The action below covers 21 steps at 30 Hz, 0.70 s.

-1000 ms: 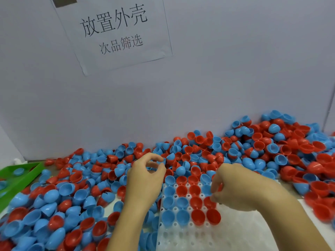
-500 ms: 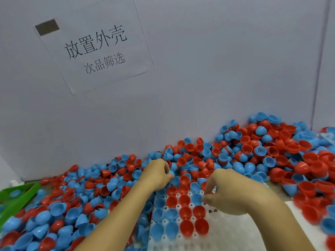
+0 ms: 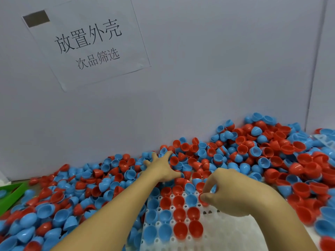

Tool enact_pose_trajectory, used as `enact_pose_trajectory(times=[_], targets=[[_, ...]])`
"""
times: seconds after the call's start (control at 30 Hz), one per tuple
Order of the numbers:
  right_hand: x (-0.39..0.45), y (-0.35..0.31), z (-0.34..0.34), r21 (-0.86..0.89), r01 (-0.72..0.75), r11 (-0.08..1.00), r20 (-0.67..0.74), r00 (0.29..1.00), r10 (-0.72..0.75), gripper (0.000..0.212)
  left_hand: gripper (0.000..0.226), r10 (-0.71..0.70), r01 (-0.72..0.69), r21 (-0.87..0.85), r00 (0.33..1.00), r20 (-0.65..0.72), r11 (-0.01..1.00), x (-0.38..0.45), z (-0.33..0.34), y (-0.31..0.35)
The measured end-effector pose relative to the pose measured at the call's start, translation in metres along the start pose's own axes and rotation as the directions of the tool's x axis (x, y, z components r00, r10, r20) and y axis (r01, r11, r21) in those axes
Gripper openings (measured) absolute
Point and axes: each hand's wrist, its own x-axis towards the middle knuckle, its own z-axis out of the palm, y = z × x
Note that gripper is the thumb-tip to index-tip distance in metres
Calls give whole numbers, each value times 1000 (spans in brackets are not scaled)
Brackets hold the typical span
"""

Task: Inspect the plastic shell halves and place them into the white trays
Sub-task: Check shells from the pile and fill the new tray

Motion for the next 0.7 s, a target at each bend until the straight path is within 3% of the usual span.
enact_pose_trajectory(times=[0.23, 0.4, 0.53, 0.7], targets=[[0, 3, -2, 4, -15, 1000, 11, 1000, 15, 32, 110, -88, 88, 14, 996, 28, 996, 30, 3, 2], [0, 3, -1, 1, -20, 1000, 8, 1000, 20, 34, 90, -20, 9, -76, 990, -143, 997, 36, 13, 2], [0, 3, -1, -5, -8, 1000, -3, 1000, 8, 30, 93, -33, 26, -105, 997, -73, 994, 40, 12, -1], [2, 3, 1, 4, 20, 1000, -11, 1000, -20, 27, 69, -20, 1, -101, 982, -189, 995, 40, 7, -8]])
